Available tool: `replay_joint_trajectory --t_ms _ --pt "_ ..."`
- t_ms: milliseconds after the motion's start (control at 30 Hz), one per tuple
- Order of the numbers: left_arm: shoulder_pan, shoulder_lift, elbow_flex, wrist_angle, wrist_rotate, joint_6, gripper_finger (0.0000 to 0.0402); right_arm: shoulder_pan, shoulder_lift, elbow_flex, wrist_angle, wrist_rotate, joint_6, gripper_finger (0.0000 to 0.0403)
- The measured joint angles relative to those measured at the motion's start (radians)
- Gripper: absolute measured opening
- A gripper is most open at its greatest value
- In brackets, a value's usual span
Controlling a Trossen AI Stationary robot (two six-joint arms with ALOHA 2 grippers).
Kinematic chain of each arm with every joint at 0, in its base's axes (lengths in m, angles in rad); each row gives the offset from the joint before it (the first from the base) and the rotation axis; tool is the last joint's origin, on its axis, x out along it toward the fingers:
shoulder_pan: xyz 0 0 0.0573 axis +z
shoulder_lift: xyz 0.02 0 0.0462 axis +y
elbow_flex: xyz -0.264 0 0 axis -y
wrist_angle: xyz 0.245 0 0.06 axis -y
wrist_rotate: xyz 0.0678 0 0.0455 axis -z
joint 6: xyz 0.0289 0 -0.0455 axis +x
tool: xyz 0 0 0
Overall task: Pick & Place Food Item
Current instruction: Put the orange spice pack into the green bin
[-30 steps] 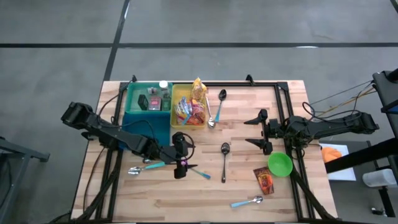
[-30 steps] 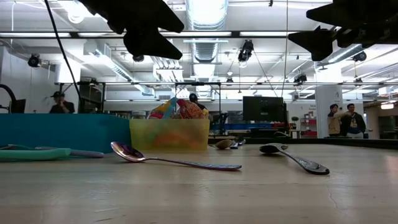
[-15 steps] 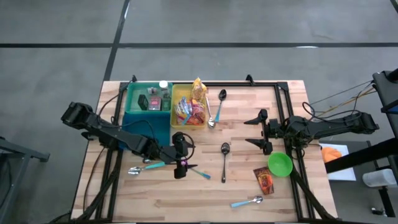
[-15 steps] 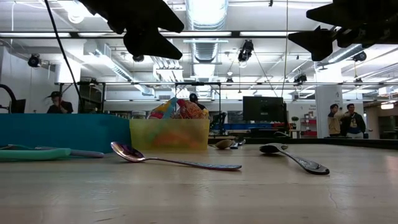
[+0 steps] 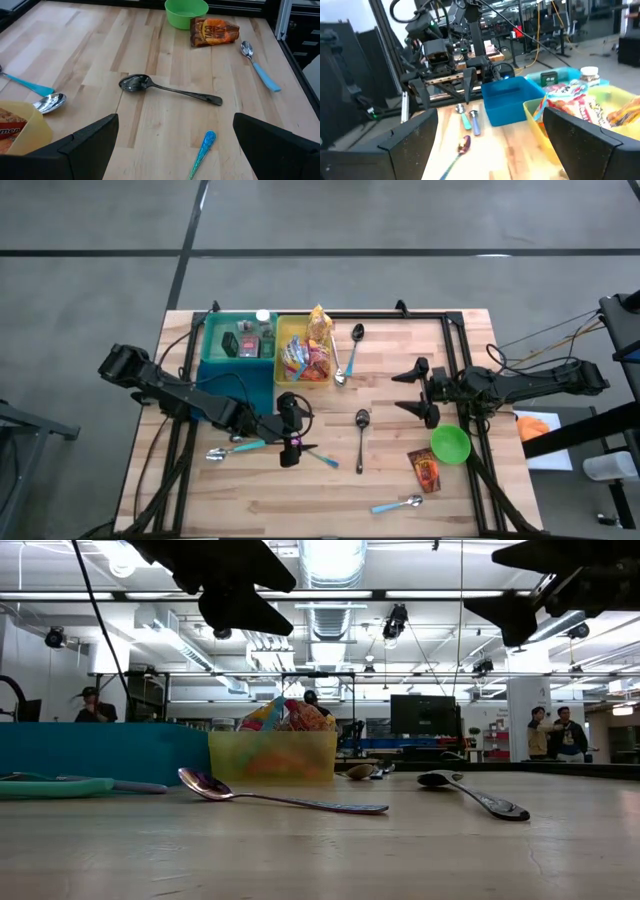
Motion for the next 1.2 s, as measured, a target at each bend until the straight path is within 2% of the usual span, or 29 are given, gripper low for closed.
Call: replay_joint_trajectory --t_ms 167,333,500,633,733,900,1200 --pt "0.0 0.0 0.0 0.0 0.0 0.0 0.0395 0.0 0.0 0.0 0.001 0.005 0.025 0.0359" --pt "0.0 0.0 0.0 0.0 0.0 0.0 0.0395 0.003 0.0 0.011 0.022 0.054 0.064 0.0359" --pt "0.0 0.0 0.0 0.0 0.0 0.0 0.0395 0.04 0.052 0.072 -0.145 0.117 0.115 0.0359" --pt "0.0 0.0 0.0 0.0 0.0 0.0 0.0395 0.115 0.133 0.195 -0.313 0.223 0.184 0.0359" --pt "0.0 0.0 0.0 0.0 0.0 0.0 0.0395 0.184 0.211 0.333 -0.559 0.286 0.307 0.0359" --pt "0.0 0.0 0.0 0.0 0.0 0.0 0.0395 0.292 0.382 0.557 -0.95 0.324 0.598 0.0359" --pt "0.0 0.0 0.0 0.0 0.0 0.0 0.0395 0.473 0.669 0.877 -1.41 0.274 1.164 0.0359"
